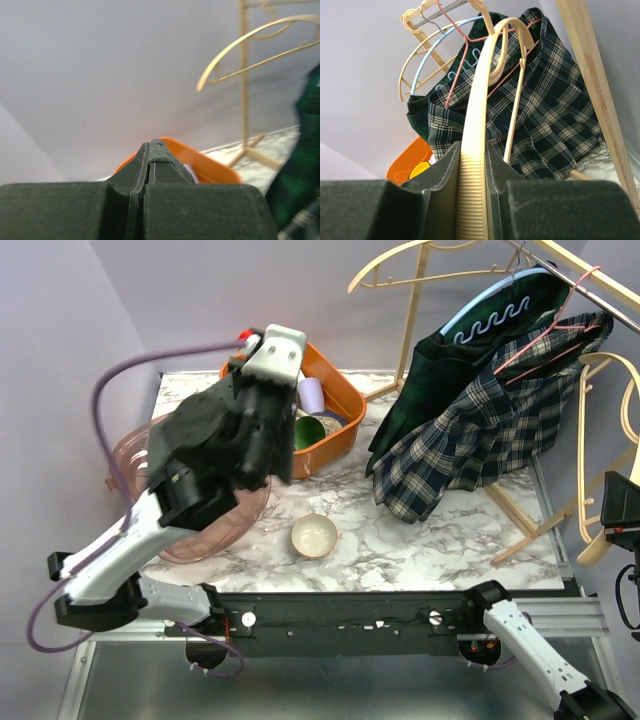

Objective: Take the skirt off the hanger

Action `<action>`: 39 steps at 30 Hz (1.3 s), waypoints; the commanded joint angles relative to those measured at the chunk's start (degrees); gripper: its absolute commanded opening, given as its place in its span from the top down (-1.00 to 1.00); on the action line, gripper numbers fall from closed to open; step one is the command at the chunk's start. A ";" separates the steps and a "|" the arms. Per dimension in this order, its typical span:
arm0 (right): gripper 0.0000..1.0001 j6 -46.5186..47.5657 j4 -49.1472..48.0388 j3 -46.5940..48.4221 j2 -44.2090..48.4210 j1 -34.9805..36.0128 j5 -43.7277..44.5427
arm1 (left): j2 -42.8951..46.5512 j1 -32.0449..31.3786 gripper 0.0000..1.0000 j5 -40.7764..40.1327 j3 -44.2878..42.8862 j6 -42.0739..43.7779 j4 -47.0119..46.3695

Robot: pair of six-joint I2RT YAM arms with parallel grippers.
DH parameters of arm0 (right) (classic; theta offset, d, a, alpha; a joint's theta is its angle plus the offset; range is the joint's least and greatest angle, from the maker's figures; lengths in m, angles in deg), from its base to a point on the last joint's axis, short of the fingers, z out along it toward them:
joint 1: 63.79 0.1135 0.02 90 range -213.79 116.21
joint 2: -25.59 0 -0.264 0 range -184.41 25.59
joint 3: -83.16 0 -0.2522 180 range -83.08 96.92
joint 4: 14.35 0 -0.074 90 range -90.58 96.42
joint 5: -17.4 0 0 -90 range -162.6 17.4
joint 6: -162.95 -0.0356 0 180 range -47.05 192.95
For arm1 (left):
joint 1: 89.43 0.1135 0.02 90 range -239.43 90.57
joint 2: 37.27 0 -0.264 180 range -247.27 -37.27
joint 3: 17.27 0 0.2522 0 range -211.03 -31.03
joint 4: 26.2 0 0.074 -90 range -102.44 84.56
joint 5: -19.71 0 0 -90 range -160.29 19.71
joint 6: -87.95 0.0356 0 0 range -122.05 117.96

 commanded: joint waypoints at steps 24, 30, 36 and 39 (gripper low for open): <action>0.99 2.29 -4.41 -6.30 3.67 -0.11 0.15 | 4.79 44.18 1.00 4.34 15.26 -36.61 21.81; 0.99 2.38 -3.97 -6.30 3.58 -0.11 -0.99 | 3.21 59.82 1.00 17.15 25.64 -47.79 22.70; 0.99 2.29 -3.72 -7.45 3.94 -0.20 -0.91 | 1.89 68.78 0.83 27.19 36.62 -60.27 18.75; 0.99 1.85 -3.62 -8.76 4.02 -0.11 -0.64 | -1.27 73.18 0.30 36.15 40.58 -65.73 18.92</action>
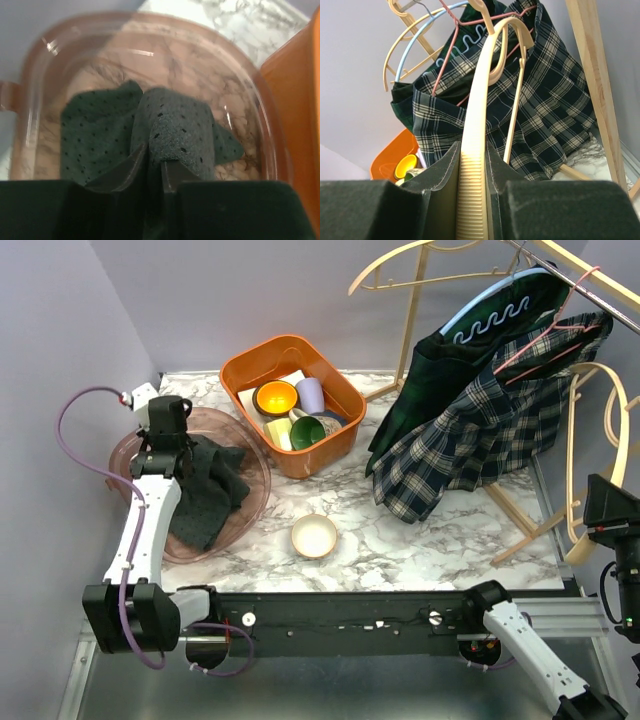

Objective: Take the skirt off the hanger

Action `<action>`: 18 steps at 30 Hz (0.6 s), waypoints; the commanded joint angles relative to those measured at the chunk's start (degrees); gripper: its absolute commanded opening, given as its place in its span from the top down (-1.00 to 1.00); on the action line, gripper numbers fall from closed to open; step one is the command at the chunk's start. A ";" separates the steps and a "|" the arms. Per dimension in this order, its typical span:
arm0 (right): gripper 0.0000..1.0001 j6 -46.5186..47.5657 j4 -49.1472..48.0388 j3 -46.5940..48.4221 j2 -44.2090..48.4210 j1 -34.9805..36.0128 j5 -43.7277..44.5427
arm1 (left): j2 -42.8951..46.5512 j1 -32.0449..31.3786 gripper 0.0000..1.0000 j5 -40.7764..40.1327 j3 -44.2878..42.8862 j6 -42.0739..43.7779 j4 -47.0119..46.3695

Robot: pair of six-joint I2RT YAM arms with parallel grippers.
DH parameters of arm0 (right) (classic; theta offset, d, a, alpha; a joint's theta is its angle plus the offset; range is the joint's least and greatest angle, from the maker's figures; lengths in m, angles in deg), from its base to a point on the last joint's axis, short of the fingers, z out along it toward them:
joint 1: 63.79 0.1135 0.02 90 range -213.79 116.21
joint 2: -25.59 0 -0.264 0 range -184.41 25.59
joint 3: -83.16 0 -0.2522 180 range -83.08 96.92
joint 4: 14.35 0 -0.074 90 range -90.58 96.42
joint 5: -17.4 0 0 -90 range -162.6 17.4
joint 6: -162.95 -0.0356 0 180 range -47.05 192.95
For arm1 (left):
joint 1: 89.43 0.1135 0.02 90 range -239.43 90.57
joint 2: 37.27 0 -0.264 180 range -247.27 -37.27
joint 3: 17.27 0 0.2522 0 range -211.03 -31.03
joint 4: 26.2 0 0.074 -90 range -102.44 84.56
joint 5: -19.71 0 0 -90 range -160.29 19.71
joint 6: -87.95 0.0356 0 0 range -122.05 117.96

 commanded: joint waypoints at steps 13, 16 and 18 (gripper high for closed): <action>0.99 1.16 -1.22 -0.28 -1.80 -0.11 2.83 | 5.80 5.84 -0.97 15.48 -6.95 -9.47 3.02; 0.99 0.72 -1.92 -1.33 -2.42 -0.11 2.83 | 7.56 5.84 -0.97 23.19 -6.62 -6.55 -0.93; 0.99 0.63 -2.88 -2.12 -2.24 -0.11 2.39 | 8.79 5.84 -0.92 24.97 -3.11 -8.20 -7.57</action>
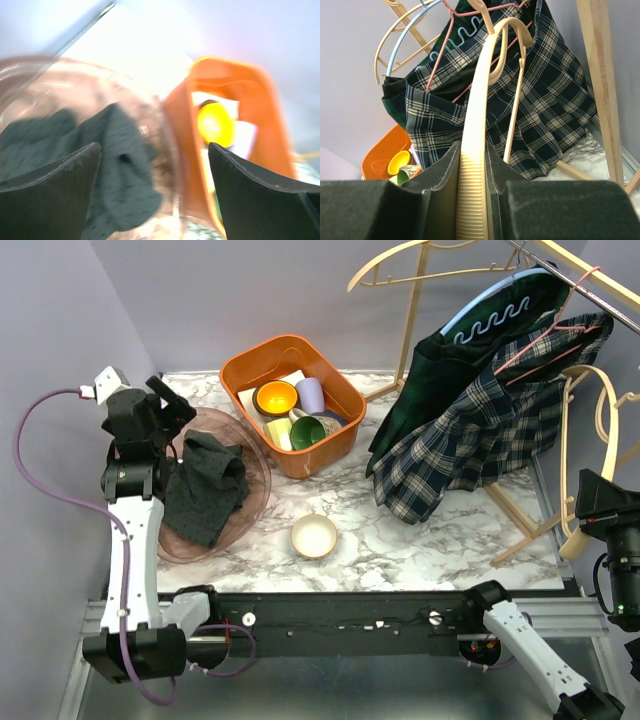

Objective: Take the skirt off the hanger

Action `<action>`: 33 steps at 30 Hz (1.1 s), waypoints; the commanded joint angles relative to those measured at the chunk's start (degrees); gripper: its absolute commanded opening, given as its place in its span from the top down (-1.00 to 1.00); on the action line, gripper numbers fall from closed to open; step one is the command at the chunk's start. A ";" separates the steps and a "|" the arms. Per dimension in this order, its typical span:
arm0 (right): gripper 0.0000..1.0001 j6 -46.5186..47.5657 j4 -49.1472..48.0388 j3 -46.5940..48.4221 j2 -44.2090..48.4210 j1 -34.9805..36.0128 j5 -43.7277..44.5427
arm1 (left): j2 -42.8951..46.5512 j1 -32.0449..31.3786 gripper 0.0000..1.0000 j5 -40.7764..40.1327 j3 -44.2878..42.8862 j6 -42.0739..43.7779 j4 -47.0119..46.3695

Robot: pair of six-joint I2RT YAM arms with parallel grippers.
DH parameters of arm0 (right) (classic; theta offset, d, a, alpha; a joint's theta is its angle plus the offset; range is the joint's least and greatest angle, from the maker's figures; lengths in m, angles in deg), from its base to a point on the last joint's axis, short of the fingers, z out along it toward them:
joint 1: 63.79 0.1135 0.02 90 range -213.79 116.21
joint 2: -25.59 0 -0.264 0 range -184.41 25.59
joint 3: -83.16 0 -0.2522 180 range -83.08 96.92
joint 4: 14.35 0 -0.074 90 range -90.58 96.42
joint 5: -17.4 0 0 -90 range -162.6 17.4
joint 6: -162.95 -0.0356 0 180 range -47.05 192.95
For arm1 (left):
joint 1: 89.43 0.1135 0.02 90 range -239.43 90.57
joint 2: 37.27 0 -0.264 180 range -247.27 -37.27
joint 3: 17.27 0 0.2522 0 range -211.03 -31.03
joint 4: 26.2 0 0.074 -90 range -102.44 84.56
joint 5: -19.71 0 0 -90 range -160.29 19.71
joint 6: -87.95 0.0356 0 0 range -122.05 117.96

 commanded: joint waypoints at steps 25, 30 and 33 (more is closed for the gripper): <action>0.99 2.52 -3.24 -0.31 -2.07 -0.11 4.08 | -9.73 2.66 -0.51 10.48 10.91 -8.81 -8.46; 0.99 4.63 -5.34 1.27 -4.09 -0.11 8.12 | -4.98 0.38 -0.93 23.93 1.50 -3.00 -5.59; 0.99 7.09 -9.37 1.01 -6.11 -0.11 9.89 | -3.31 -3.74 -0.98 25.79 -1.50 2.09 -3.82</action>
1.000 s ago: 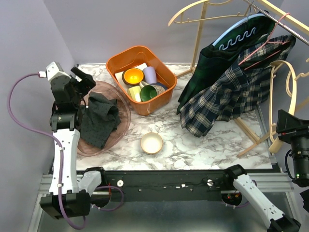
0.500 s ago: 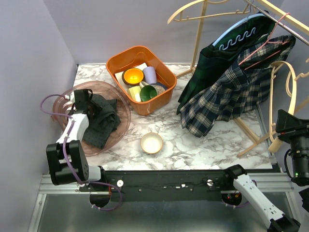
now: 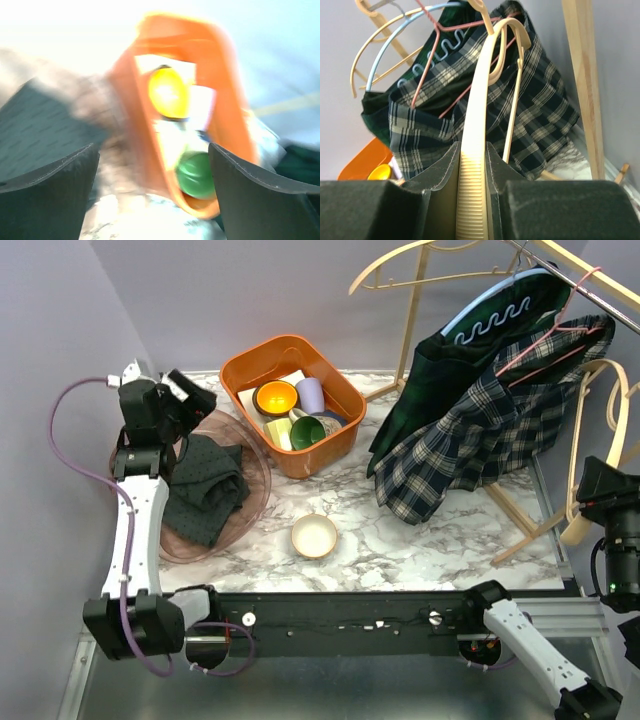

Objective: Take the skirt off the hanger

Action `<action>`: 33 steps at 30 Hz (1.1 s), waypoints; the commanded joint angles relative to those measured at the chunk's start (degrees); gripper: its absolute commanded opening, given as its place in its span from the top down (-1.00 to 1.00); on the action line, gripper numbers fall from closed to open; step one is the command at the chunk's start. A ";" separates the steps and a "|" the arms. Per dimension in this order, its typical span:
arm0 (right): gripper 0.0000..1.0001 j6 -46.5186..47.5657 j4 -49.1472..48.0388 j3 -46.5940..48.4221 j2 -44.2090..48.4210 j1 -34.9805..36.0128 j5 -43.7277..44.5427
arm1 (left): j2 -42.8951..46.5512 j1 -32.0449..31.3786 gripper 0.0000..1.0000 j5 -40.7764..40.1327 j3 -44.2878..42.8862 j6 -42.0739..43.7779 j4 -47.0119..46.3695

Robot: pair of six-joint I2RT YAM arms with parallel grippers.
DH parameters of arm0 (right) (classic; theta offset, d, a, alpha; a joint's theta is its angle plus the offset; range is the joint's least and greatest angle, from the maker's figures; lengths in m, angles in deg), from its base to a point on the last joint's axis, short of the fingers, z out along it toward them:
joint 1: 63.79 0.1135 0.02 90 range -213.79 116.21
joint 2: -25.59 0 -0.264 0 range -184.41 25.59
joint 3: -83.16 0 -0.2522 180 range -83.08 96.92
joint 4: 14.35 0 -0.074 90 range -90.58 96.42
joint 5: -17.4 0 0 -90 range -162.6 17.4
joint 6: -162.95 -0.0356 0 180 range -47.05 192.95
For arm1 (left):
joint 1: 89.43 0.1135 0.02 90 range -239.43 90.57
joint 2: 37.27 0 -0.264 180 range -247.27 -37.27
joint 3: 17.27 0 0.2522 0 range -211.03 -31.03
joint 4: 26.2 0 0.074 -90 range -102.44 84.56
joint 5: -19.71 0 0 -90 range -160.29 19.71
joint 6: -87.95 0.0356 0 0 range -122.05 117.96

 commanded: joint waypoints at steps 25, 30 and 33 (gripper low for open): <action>0.99 -3.57 -10.36 2.80 -16.21 -0.11 17.21 | 15.71 -20.23 -0.97 -5.44 12.51 17.32 -9.21; 0.99 -5.44 -9.38 2.29 -14.73 -0.11 16.33 | 17.38 -20.23 -0.98 -7.28 13.65 17.67 -9.73; 0.99 -4.13 -12.27 -0.26 -12.80 -0.11 15.01 | 18.00 -20.23 -0.97 -7.38 14.26 17.76 -10.26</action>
